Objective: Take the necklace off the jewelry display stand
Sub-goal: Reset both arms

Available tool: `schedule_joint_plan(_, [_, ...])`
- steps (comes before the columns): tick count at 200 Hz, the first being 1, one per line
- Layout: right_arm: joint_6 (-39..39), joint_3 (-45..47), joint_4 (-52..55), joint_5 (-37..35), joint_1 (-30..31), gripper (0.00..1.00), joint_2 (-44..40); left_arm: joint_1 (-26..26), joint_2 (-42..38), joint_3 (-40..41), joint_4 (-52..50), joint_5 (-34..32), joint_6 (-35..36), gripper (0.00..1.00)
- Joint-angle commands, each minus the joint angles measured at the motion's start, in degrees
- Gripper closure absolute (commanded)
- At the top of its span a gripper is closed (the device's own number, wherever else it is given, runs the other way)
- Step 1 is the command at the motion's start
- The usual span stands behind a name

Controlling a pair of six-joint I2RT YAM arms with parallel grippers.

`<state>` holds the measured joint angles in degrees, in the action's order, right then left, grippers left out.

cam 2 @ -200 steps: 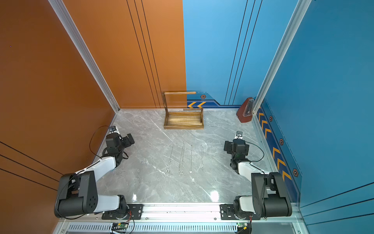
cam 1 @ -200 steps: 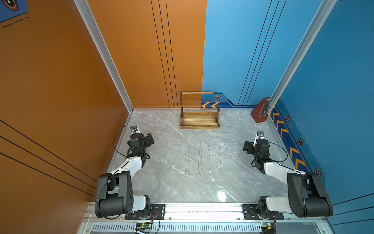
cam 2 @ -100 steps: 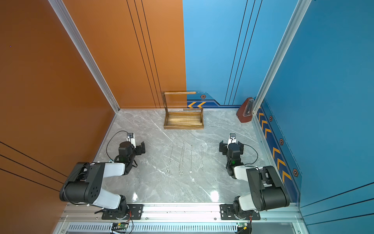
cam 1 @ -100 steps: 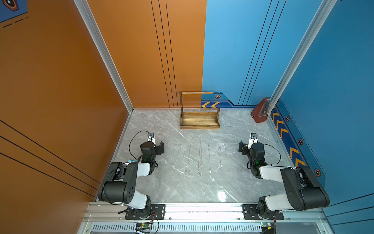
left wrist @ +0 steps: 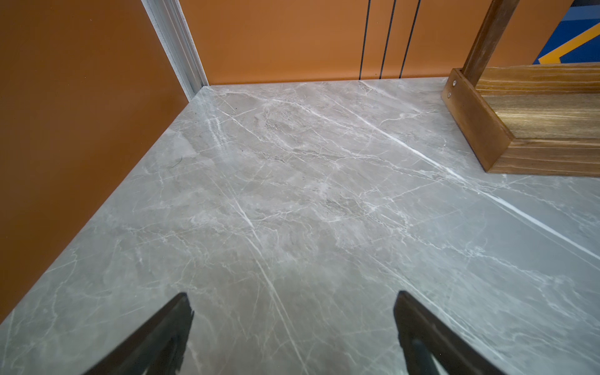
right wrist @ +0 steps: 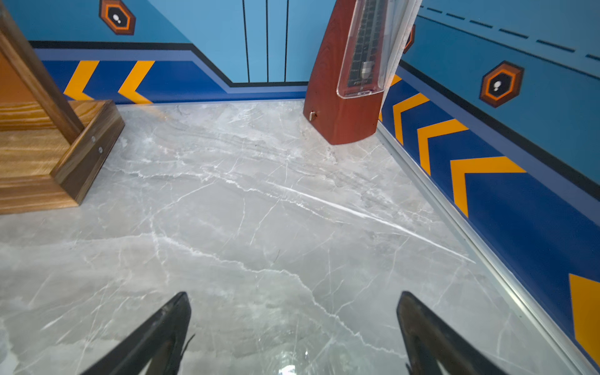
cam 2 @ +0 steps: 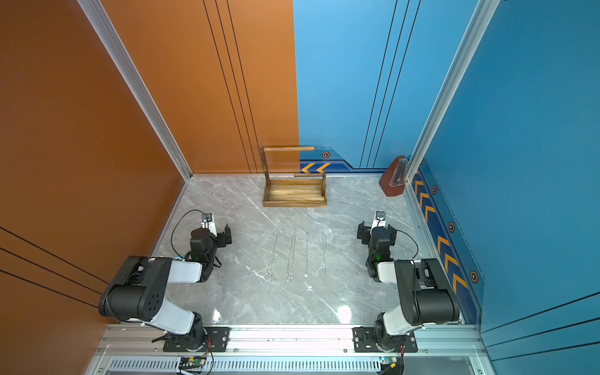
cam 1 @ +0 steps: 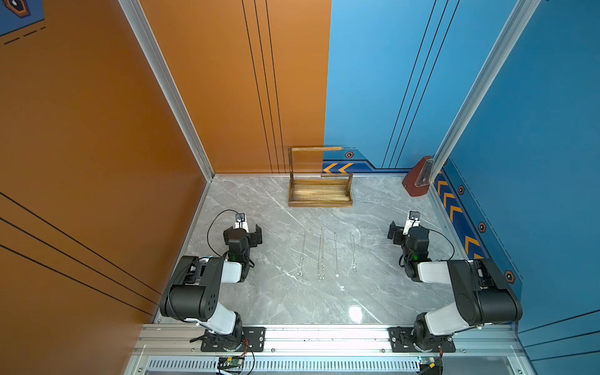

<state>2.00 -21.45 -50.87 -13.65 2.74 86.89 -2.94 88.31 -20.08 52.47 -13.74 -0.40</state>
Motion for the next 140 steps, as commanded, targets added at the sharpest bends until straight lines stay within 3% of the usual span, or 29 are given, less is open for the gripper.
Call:
schedule_joint_plan(1, [1.7,-0.51,2.88,1.2,-0.02,0.0,0.15,-0.7,-0.3,-0.01,0.89,0.65,1.24,0.02])
schedule_joint_plan(23, [1.72,-0.61,3.29,1.21,-0.02,0.0,0.07,-0.84,-0.19,-0.1,0.88,5.09,3.01,0.02])
schedule_joint_plan(82, [1.71,-0.56,3.21,1.43,-0.06,0.0,0.03,-1.08,0.01,-0.27,0.88,6.33,3.77,0.02])
schedule_joint_plan(140, [1.73,-0.6,3.23,1.43,-0.11,0.0,0.04,2.43,0.82,-2.5,-2.12,11.63,1.4,0.02])
